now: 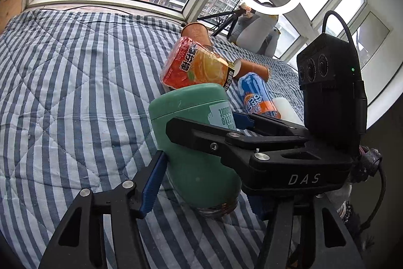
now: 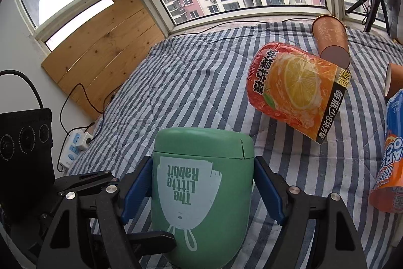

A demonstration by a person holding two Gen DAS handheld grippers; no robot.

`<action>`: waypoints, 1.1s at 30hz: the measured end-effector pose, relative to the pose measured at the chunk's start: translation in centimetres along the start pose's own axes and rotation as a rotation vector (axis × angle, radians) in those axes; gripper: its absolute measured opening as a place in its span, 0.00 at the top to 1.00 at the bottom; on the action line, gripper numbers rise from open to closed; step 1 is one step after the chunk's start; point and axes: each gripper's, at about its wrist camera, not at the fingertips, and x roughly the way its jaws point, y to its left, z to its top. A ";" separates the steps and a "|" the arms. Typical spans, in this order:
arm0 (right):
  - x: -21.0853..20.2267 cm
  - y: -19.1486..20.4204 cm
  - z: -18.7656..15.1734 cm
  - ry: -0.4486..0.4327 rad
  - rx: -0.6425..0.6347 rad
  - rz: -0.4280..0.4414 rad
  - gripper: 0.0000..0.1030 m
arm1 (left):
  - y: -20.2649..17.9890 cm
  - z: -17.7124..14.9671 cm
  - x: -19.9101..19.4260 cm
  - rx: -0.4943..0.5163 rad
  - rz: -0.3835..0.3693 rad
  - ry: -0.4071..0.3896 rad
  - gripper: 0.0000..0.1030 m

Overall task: Flip cup upside down
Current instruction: 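Rotate the held cup with the right tool, lid up, onto the blanket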

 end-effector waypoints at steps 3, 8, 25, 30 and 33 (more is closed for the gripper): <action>-1.5 0.1 -0.3 -0.080 -0.032 -0.030 0.26 | -1.4 0.5 0.7 0.042 0.013 -0.008 0.41; -3.3 0.7 -1.9 -0.158 -0.087 -0.050 0.26 | -3.1 -0.1 1.3 0.100 0.020 -0.013 0.41; -7.1 5.0 -8.3 -0.339 -0.300 -0.184 0.26 | -3.9 -5.7 0.4 0.182 0.071 0.019 0.41; -7.6 5.0 -8.9 -0.367 -0.307 -0.203 0.23 | -4.1 -7.6 -1.0 0.205 0.093 -0.014 0.41; -7.9 5.0 -9.2 -0.387 -0.303 -0.199 0.21 | -4.2 -8.5 -1.5 0.219 0.112 -0.019 0.41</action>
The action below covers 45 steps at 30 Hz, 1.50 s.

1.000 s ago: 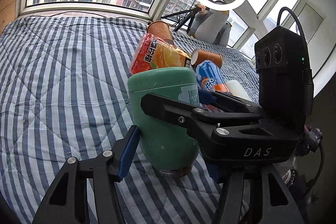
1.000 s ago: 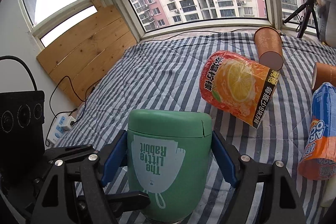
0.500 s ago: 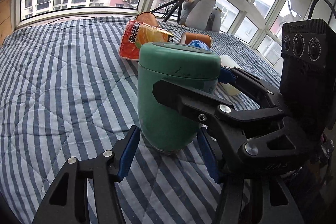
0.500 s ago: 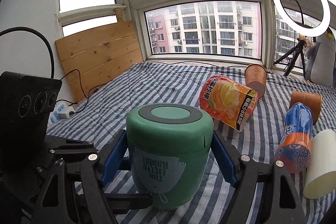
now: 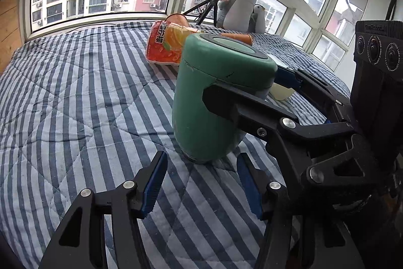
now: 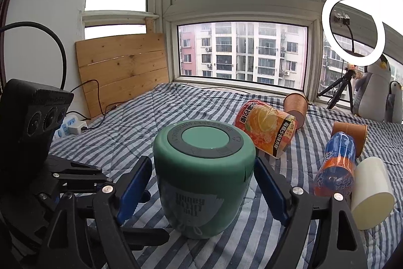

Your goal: Flip cup upside down

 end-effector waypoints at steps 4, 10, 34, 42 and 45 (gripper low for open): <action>-0.8 0.2 0.0 -0.022 -0.002 0.002 0.17 | -0.5 -1.2 -0.8 0.028 0.025 -0.007 0.41; -2.5 -0.2 0.2 -0.062 0.023 0.017 0.10 | -1.1 -2.7 -2.5 0.043 0.051 -0.030 0.40; -9.5 -3.2 -2.2 -0.348 0.075 -0.372 0.01 | -4.2 -3.1 -12.1 0.061 0.644 -0.797 0.00; -9.2 -3.7 -2.7 -0.348 0.096 -0.394 0.01 | -3.3 -3.0 -10.0 0.018 0.627 -0.757 0.00; -9.3 -3.8 -2.9 -0.348 0.110 -0.404 0.01 | -3.3 -3.1 -9.5 0.023 0.616 -0.736 0.00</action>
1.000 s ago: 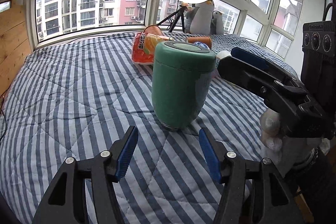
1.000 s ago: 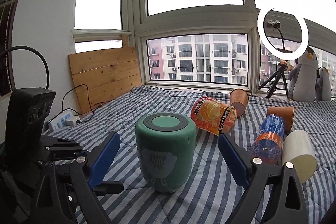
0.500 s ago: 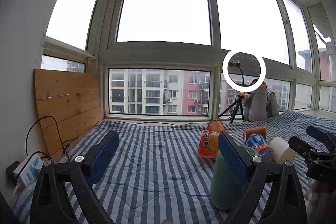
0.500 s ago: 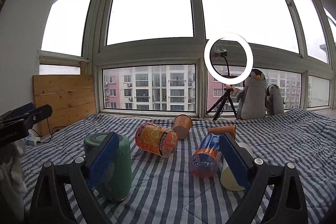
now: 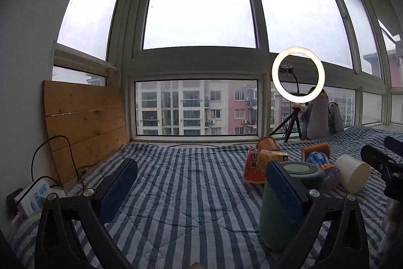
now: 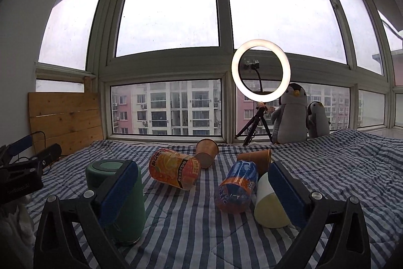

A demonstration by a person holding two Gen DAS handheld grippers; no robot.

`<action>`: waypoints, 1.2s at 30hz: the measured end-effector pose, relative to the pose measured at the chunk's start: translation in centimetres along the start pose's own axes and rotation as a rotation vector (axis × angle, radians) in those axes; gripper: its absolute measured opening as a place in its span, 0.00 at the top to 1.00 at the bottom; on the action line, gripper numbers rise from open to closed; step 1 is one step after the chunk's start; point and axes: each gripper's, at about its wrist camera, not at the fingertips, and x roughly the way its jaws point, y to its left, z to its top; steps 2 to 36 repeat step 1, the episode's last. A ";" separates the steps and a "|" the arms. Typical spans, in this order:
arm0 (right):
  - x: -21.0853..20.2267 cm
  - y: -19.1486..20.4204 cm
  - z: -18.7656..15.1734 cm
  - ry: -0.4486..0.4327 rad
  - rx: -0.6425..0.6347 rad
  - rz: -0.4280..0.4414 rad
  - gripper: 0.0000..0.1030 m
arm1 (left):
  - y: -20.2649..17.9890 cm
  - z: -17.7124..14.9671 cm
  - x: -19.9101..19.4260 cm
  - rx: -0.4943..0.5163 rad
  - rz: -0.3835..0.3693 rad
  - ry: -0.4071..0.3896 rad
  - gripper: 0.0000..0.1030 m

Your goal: Flip cup upside down

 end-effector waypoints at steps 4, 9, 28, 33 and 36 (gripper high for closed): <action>0.2 0.0 0.0 0.006 -0.001 -0.009 0.01 | -0.1 -0.1 -0.1 0.006 0.001 0.001 0.00; 0.2 0.0 0.0 0.006 -0.001 -0.009 0.01 | -0.1 -0.1 -0.1 0.006 0.001 0.001 0.00; 0.2 0.0 0.0 0.006 -0.001 -0.009 0.01 | -0.1 -0.1 -0.1 0.006 0.001 0.001 0.00; 0.2 0.0 0.0 0.006 -0.001 -0.009 0.01 | -0.1 -0.1 -0.1 0.006 0.001 0.001 0.00; 0.2 0.0 0.0 0.006 -0.001 -0.009 0.01 | -0.1 -0.1 -0.1 0.006 0.001 0.001 0.00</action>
